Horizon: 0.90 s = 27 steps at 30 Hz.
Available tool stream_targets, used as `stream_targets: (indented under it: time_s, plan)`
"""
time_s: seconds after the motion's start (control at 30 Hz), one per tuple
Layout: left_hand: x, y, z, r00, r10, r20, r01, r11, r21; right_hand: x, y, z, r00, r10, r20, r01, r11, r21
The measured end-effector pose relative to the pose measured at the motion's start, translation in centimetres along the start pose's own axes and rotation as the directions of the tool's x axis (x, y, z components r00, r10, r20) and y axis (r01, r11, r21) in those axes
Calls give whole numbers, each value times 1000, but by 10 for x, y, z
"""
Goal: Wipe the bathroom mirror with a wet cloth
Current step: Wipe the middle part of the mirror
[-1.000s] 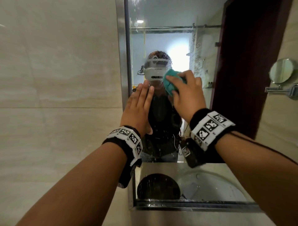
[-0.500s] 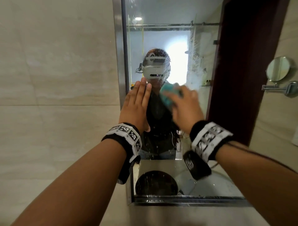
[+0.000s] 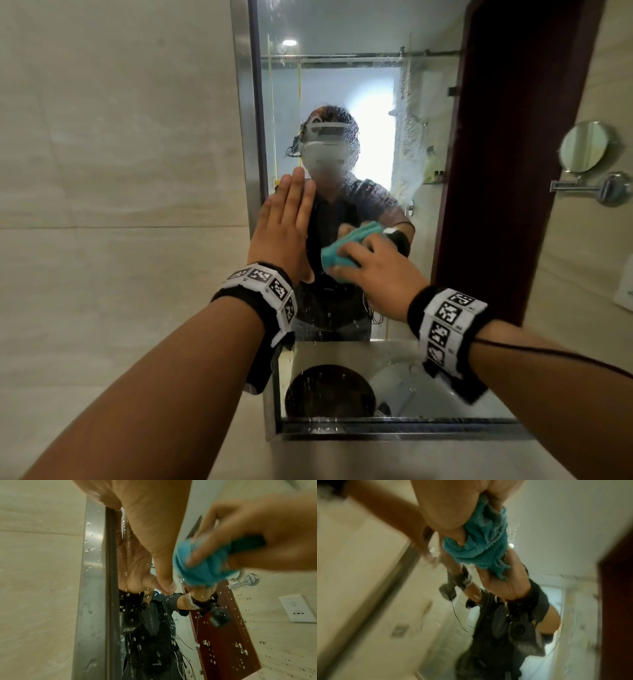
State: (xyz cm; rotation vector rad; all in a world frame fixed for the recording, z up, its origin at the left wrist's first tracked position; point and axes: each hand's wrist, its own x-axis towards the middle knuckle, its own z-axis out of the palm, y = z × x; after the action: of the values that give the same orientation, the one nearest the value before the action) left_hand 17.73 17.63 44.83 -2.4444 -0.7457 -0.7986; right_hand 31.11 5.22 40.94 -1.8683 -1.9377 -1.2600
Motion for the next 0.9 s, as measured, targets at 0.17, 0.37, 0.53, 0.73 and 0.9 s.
stream_targets:
  time_s: [0.17, 0.37, 0.53, 0.73, 0.9]
  plan:
    - [-1, 0, -2, 1000, -3, 24, 3, 1000, -5, 27, 51, -38, 955, 270, -125, -261, 962, 83]
    - [-1, 1, -3, 1000, -4, 14, 4, 1000, -7, 1, -1, -8, 951, 263, -162, -240, 959, 149]
    - [0, 1, -3, 999, -4, 37, 4, 1000, -2, 18, 51, -31, 999, 22, 27, -22, 1000, -20]
    - [-2, 1, -2, 1000, -9, 11, 9, 1000, 0, 17, 25, -22, 808, 555, -198, -487, 818, 308]
    - [0, 0, 0, 1000, -5, 3, 5, 1000, 1, -3, 21, -18, 955, -98, 279, 94, 995, 26]
